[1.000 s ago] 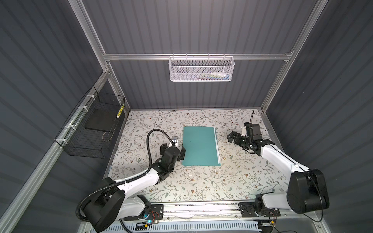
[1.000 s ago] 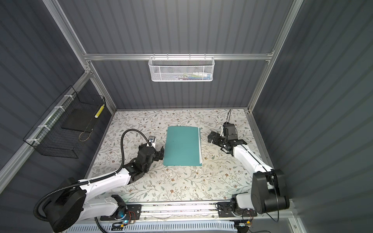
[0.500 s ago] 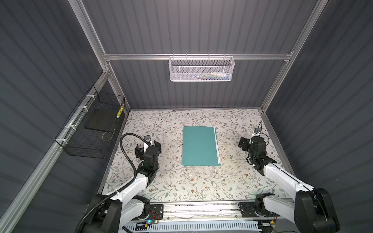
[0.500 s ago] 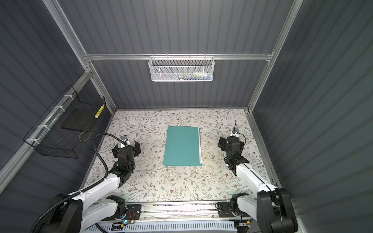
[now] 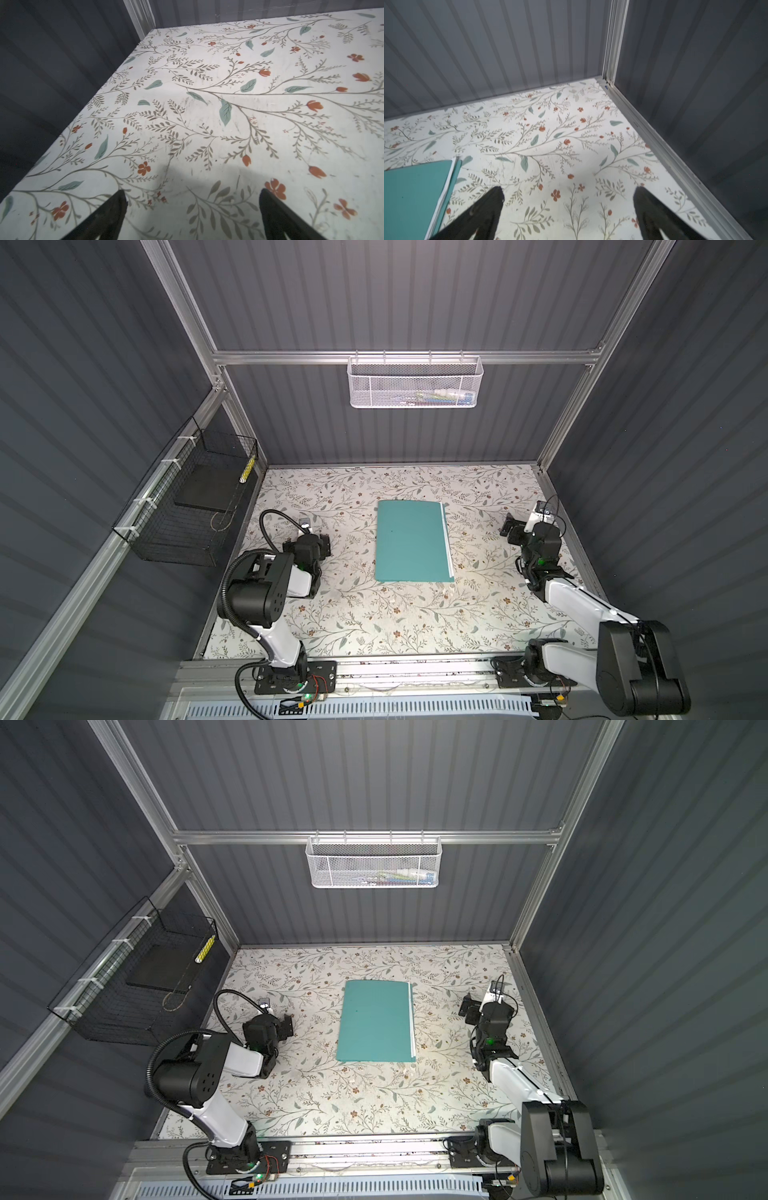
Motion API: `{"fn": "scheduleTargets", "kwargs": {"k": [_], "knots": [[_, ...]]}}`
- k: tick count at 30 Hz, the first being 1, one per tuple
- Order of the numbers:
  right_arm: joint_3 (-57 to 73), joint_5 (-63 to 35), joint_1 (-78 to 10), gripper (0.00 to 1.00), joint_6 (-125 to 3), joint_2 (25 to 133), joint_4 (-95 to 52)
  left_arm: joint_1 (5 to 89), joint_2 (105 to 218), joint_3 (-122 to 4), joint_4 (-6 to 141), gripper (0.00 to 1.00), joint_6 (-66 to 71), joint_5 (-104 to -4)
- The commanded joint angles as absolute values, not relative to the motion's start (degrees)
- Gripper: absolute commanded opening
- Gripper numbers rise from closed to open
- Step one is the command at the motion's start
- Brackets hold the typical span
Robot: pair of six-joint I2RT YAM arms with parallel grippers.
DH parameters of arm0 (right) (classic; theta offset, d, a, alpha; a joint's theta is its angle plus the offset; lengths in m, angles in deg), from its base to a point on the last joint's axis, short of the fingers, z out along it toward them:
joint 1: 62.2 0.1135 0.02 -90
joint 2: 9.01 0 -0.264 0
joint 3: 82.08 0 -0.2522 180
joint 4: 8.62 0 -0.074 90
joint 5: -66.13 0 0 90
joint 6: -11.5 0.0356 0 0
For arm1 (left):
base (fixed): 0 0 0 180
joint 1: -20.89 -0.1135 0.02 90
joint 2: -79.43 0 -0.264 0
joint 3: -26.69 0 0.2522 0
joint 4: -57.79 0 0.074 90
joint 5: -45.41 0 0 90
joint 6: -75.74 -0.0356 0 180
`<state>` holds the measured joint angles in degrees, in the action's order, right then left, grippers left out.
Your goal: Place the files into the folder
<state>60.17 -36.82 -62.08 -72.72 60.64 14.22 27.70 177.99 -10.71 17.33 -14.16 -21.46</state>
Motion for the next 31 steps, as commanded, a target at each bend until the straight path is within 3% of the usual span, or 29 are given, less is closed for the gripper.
{"fn": "scheduleTargets", "kwargs": {"k": [1, 4, 6, 31], "knots": [[64.73, -32.94, -64.21, 0.99, -73.98, 68.21, 26.46, 26.96, 177.25, -10.24, 12.9, 1.0, -14.29, -26.42], [65.97, -29.14, -64.66, 0.99, -75.35, 75.5, 35.93, 26.95, 177.1, -12.4, 17.04, 1.0, -14.27, -26.75], [64.92, -28.53, -64.84, 0.99, -74.81, 73.55, 30.58, 26.87, 178.1, -13.83, 17.73, 1.0, -14.95, -27.53], [65.94, -28.04, -64.84, 0.99, -75.17, 74.49, 34.29, 25.55, 177.7, -13.92, 19.03, 1.0, -14.26, -30.16]]}}
